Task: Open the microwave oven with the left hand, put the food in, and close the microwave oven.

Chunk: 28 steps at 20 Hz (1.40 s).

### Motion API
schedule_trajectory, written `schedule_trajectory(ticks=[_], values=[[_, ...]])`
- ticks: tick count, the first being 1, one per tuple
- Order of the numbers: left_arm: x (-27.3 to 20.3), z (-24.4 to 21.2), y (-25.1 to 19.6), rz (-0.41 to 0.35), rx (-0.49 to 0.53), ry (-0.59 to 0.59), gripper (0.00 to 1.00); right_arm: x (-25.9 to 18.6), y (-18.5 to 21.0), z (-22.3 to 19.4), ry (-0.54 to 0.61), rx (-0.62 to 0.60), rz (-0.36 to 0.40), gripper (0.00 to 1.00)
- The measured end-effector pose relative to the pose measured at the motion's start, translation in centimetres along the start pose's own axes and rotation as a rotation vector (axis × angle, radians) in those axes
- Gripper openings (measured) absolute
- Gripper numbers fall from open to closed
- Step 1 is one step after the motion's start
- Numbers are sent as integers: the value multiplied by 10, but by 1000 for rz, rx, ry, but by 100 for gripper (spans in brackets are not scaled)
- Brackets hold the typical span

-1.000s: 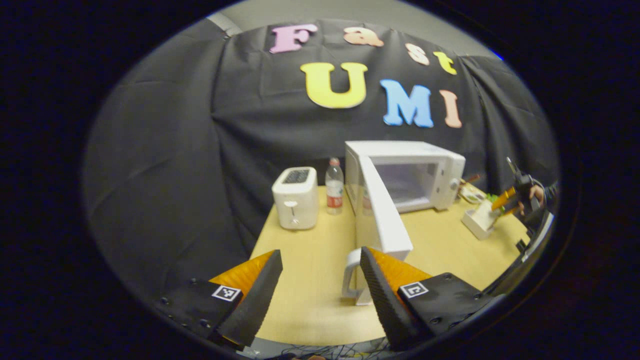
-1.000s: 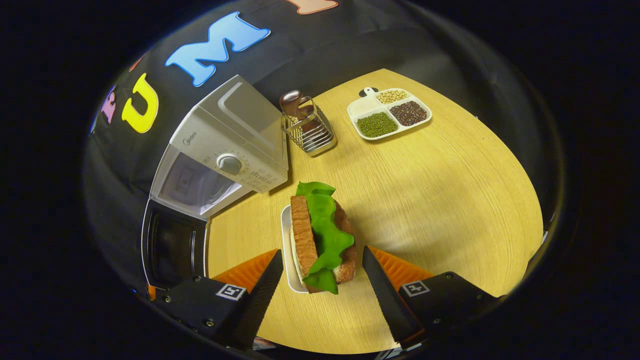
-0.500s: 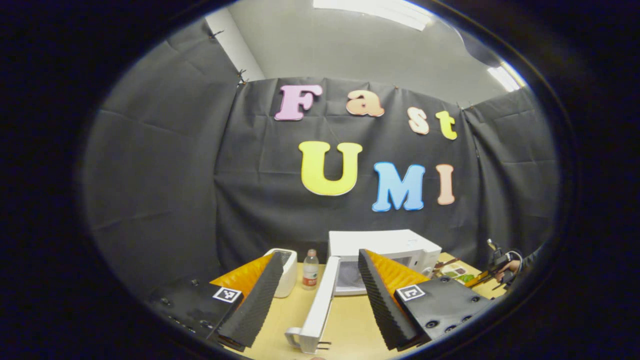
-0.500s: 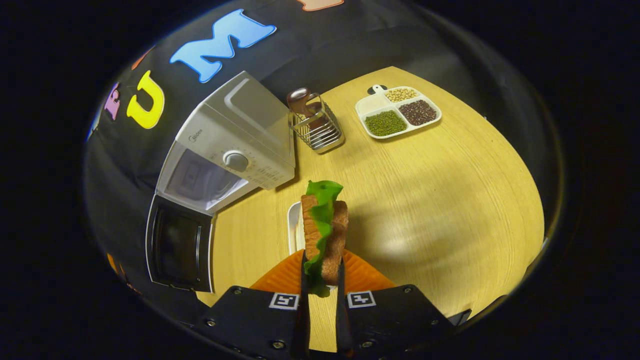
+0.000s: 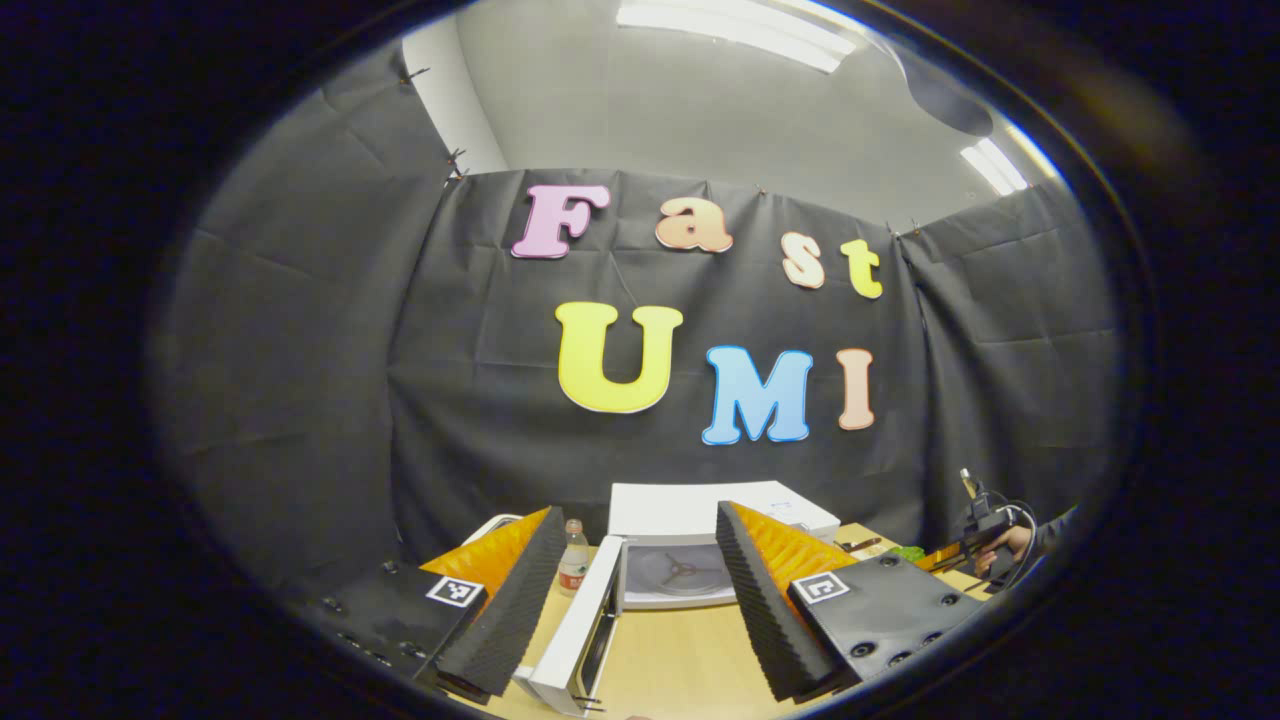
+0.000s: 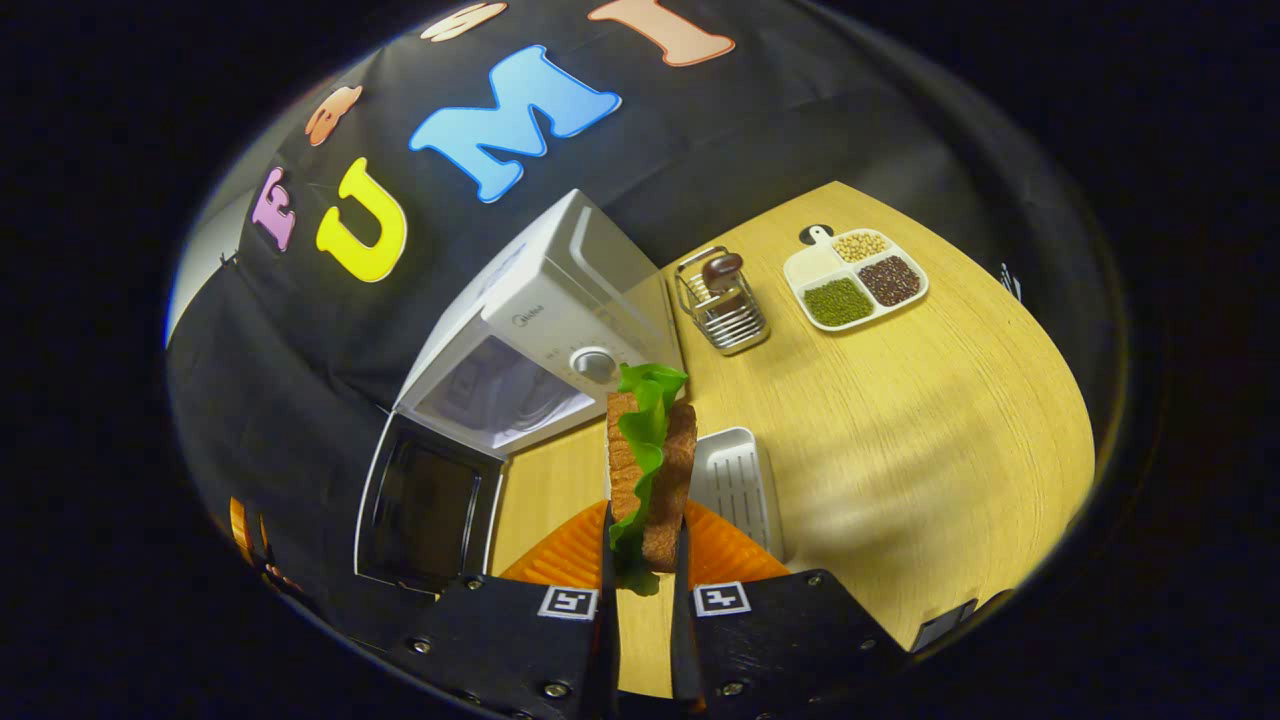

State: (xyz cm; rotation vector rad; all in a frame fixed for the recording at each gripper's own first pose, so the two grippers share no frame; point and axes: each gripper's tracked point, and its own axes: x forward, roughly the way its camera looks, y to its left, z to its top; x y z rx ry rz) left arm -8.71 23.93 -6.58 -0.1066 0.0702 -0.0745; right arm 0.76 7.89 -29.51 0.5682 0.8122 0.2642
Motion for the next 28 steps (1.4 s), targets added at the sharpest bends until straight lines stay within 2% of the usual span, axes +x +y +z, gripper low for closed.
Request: schedule_trajectory(ticks=[1,3,7,13,17,20,25,26,28], values=[[1,8,1,6,1,-10,96,-2,12,0,-13,2,20,21],[2,24,5,27,10,-35,94,-5,39,0,-37,17,71,21],[3,53,12,39,15,-57,94,2,93,1,-78,86,187,21],[6,84,35,47,-28,-75,94,34,146,-6,-123,197,286,20],[11,75,42,46,-12,-42,96,68,165,-12,-173,329,308,20],[14,68,41,27,-1,-18,94,99,175,-20,-187,449,311,20],[20,67,45,13,22,-6,96,153,185,-19,-237,560,292,20],[21,68,47,14,24,-3,96,164,187,-17,-252,577,287,17],[21,76,52,21,20,-11,94,183,189,-10,-303,621,270,21]])
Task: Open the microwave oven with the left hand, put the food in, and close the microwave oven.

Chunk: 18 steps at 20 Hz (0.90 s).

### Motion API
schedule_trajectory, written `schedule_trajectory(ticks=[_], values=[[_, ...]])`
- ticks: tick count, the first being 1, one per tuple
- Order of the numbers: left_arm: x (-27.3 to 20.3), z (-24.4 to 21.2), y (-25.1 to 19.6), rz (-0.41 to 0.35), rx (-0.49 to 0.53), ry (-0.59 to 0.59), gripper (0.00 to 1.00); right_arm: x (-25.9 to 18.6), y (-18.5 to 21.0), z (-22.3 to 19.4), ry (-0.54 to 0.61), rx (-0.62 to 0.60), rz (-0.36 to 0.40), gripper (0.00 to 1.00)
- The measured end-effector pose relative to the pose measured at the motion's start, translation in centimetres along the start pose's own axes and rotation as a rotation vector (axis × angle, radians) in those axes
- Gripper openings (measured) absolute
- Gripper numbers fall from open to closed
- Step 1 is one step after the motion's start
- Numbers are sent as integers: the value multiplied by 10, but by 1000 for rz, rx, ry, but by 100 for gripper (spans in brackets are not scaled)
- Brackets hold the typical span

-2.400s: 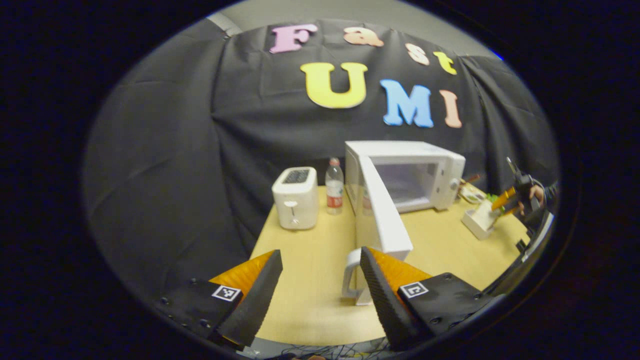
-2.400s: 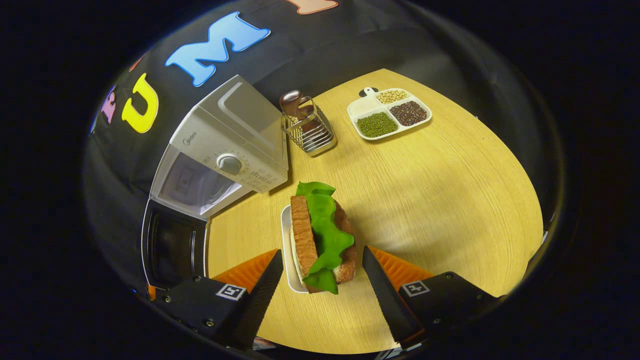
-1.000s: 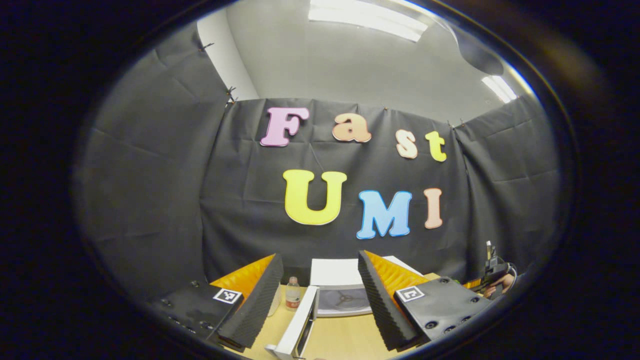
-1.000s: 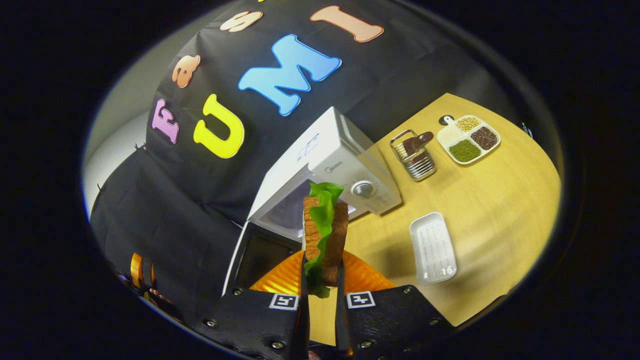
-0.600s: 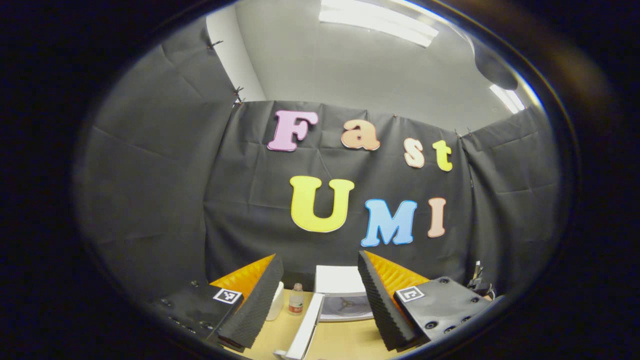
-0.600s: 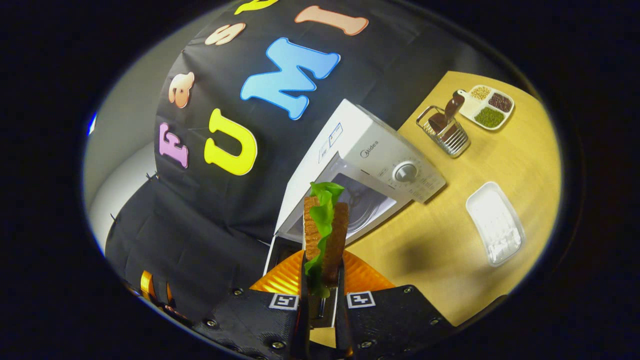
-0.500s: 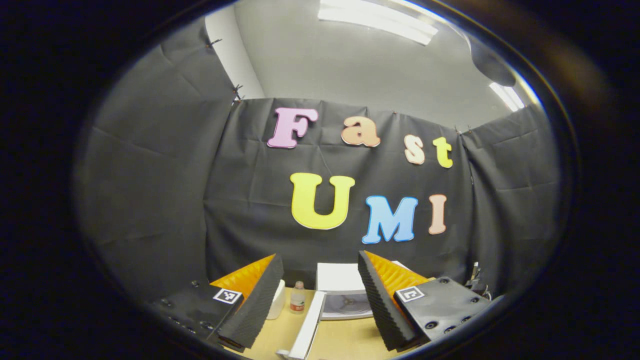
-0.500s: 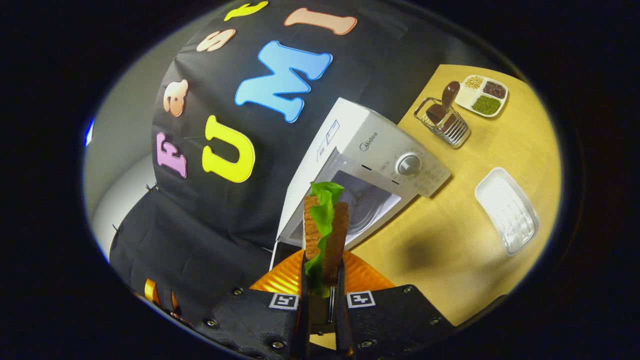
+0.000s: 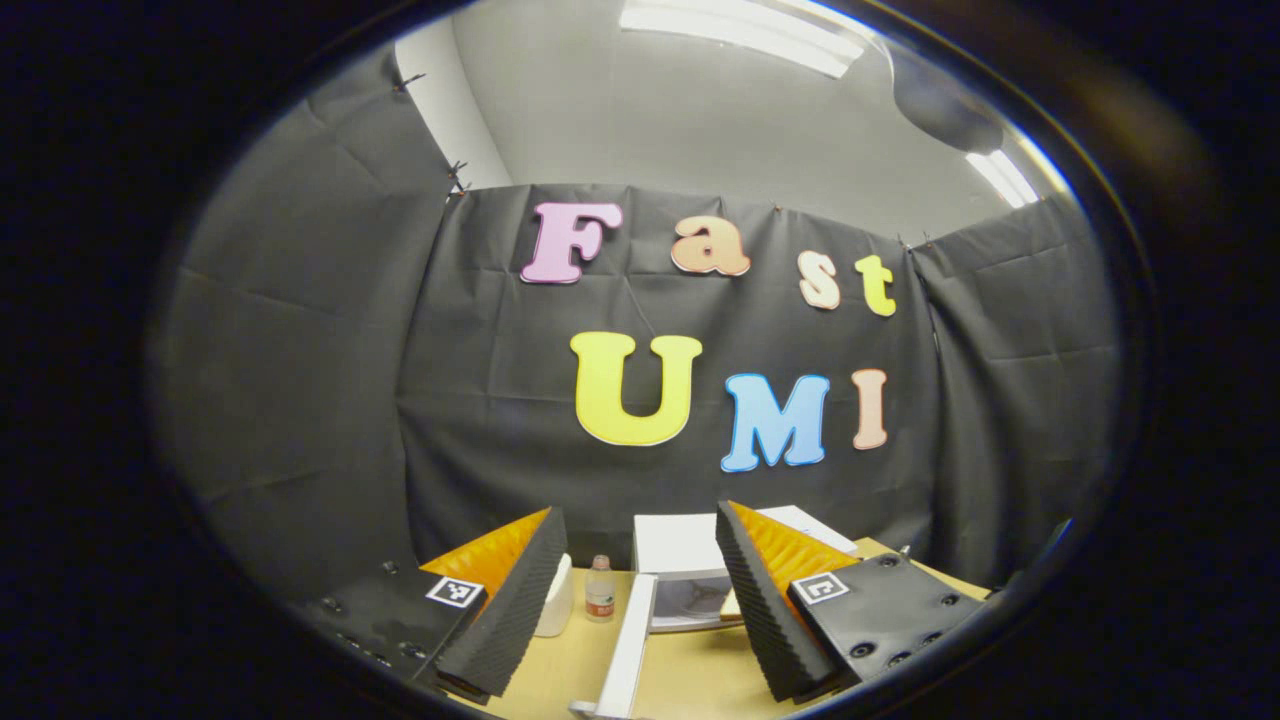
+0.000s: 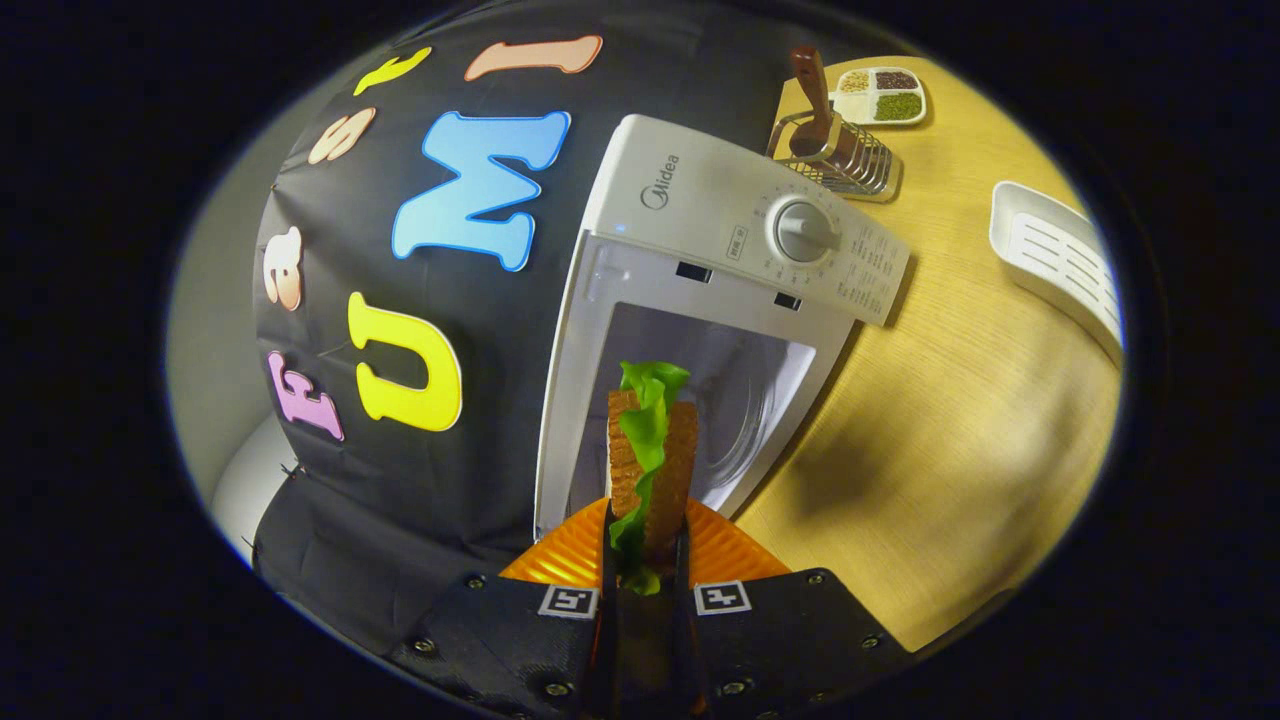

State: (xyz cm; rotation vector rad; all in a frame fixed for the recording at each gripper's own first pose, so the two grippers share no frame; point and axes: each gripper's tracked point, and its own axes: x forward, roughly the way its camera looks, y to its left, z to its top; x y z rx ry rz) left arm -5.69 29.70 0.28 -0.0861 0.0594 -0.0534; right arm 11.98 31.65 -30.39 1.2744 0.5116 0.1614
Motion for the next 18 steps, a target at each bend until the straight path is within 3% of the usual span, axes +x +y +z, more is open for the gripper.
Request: schedule_trajectory(ticks=[5,13,18], values=[[5,26,3,-18,-13,-31,94,43,-3,3,-96,64,2,21],[7,9,24,16,35,38,96,120,-11,21,-259,153,-7,21],[8,-1,36,45,34,77,96,155,-24,18,-297,223,-40,21]])
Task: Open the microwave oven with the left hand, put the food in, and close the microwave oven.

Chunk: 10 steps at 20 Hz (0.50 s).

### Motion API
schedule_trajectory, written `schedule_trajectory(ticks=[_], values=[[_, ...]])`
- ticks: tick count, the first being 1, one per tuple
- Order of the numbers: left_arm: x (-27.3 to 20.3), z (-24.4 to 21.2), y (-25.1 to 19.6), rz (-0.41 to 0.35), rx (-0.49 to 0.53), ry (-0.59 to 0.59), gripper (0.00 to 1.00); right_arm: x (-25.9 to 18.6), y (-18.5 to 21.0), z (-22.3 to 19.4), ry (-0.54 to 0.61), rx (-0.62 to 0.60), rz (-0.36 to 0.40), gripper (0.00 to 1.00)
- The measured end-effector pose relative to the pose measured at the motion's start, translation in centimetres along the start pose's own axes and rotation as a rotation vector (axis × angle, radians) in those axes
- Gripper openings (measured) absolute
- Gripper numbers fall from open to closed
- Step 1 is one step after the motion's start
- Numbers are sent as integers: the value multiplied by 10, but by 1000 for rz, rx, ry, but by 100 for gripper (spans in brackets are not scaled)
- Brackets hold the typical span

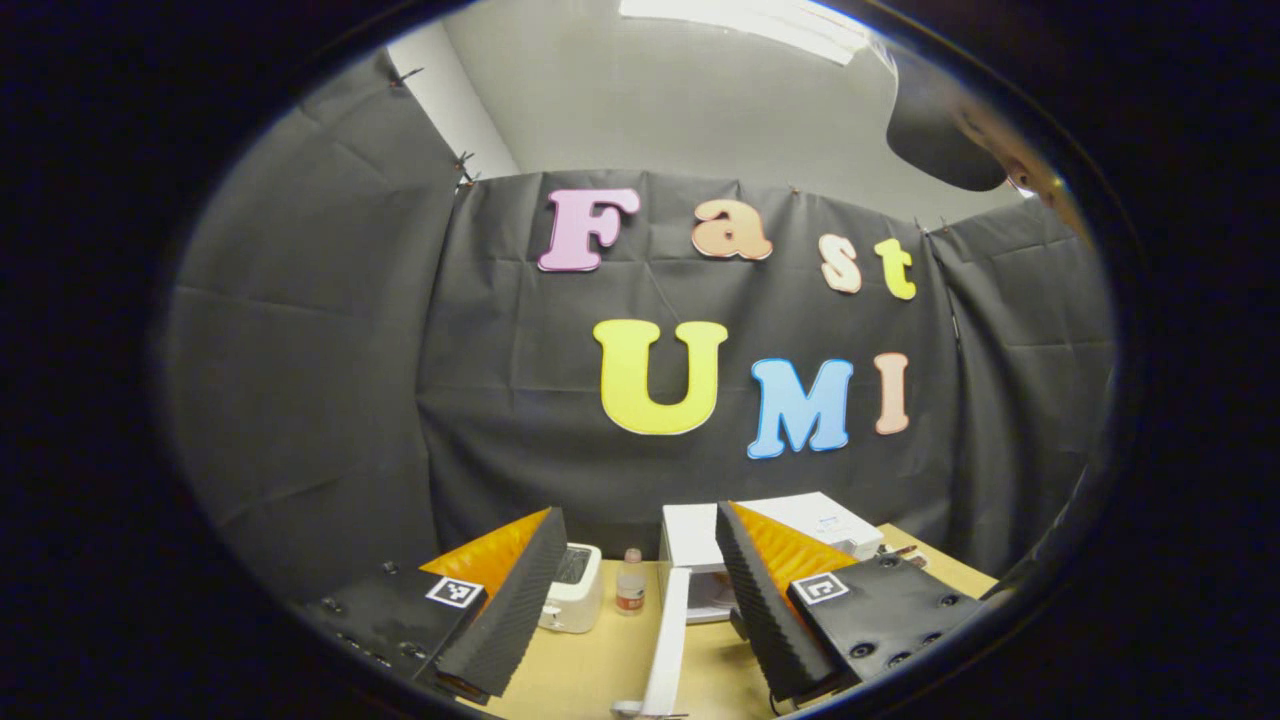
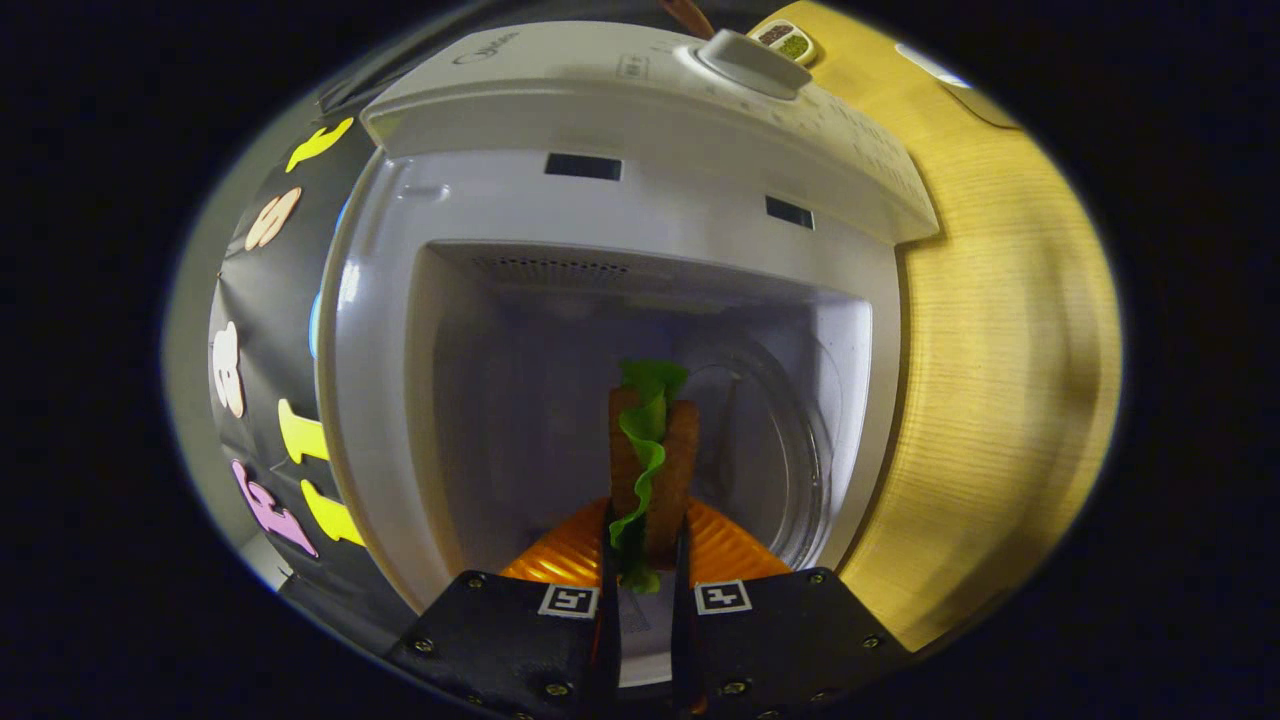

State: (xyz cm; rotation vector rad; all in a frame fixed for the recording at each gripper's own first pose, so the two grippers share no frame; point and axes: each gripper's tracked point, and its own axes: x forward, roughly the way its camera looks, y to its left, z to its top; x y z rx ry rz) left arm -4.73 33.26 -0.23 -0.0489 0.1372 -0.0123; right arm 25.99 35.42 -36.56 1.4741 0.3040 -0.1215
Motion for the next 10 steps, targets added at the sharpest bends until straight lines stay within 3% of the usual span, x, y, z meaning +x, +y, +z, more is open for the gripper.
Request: schedule_trajectory(ticks=[10], values=[[-2,-17,16,47,-5,35,94,36,-23,-3,-9,25,-66,21]])
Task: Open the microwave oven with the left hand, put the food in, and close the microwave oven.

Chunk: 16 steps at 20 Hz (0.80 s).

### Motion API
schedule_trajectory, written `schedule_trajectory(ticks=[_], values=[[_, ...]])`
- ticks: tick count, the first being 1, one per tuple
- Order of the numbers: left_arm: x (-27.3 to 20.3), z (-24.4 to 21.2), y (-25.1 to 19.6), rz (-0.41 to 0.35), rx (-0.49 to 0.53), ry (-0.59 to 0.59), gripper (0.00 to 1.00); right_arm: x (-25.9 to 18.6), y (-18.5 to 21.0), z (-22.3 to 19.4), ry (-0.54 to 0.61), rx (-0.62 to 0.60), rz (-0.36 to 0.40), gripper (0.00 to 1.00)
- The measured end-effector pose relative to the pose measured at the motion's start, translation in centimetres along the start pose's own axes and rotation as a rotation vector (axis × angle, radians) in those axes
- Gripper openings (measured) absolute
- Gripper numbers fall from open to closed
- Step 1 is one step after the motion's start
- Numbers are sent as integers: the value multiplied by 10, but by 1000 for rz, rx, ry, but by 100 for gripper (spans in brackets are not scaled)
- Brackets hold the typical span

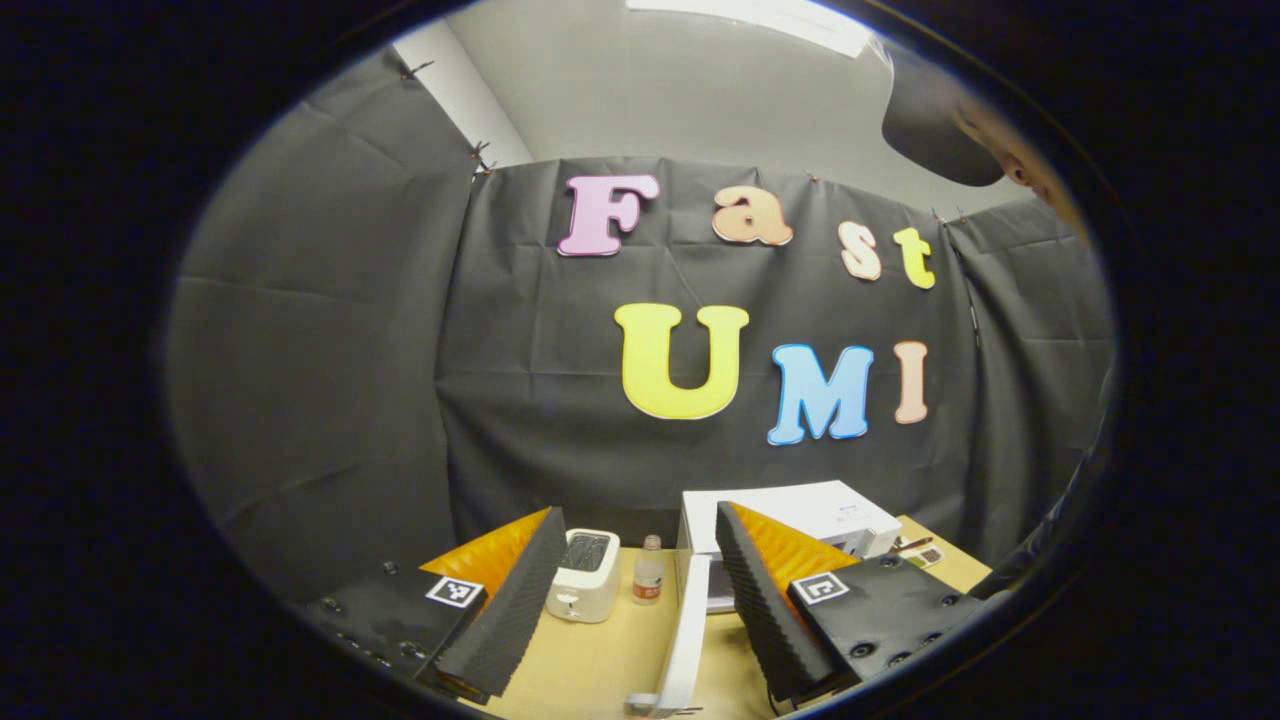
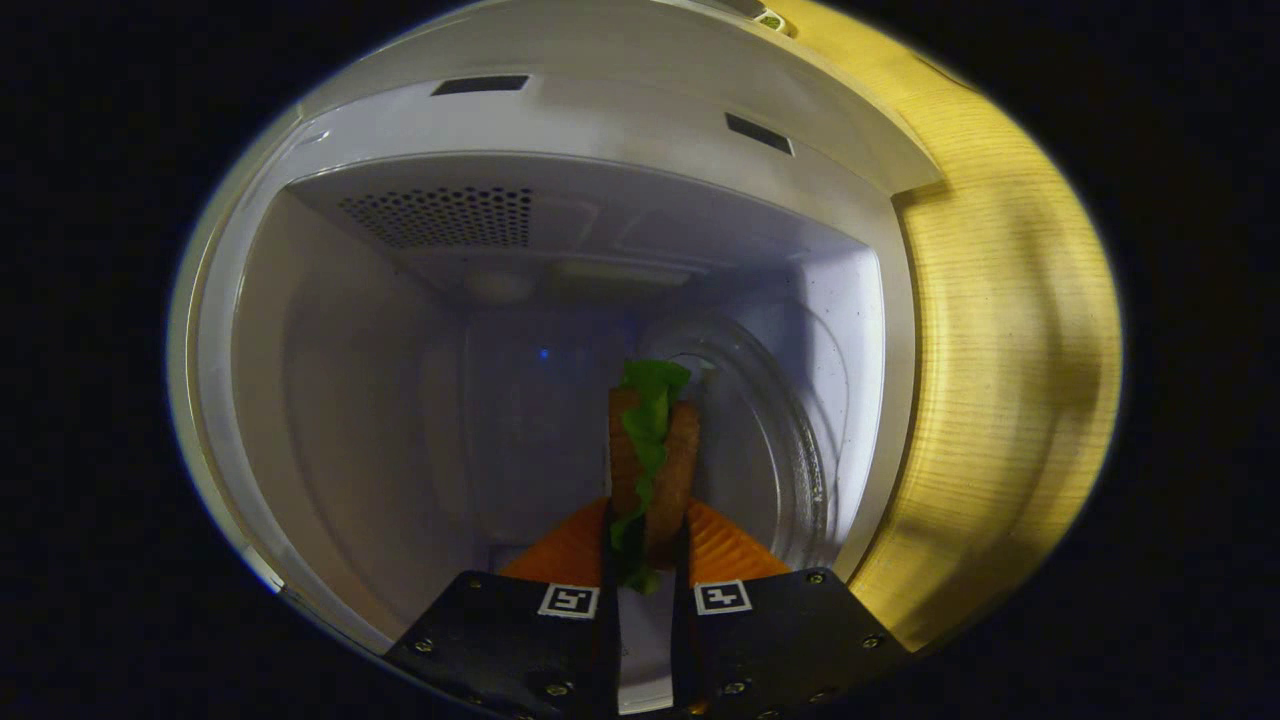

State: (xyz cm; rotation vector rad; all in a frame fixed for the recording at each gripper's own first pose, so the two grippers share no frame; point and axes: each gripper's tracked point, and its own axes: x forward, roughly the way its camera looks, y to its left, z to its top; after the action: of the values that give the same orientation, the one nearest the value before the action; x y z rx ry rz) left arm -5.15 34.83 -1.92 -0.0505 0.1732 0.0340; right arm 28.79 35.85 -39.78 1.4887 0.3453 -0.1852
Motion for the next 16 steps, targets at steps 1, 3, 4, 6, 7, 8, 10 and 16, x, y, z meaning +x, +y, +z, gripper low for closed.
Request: schedule_trajectory(ticks=[1,3,4,6,7,8,10,16], values=[[2,-1,-2,-1,-1,1,94,0,-3,-1,15,-6,-24,21],[2,0,-5,-8,-5,-6,94,-3,-11,0,23,-30,-73,35],[4,2,-7,-12,-6,-16,94,-8,-17,1,29,-40,-108,39],[5,3,-16,-34,-15,-24,94,-19,-10,-1,58,-88,-93,51],[6,1,-18,-40,-16,-25,94,-23,-8,-1,72,-125,-89,63],[7,-1,-21,-47,-16,-23,94,-27,-7,-3,87,-145,-87,68],[9,-3,-26,-59,-22,-17,94,-36,-8,-4,107,-172,-81,76],[10,-2,-47,-95,-23,-33,94,-88,-2,6,186,-305,-9,76]])
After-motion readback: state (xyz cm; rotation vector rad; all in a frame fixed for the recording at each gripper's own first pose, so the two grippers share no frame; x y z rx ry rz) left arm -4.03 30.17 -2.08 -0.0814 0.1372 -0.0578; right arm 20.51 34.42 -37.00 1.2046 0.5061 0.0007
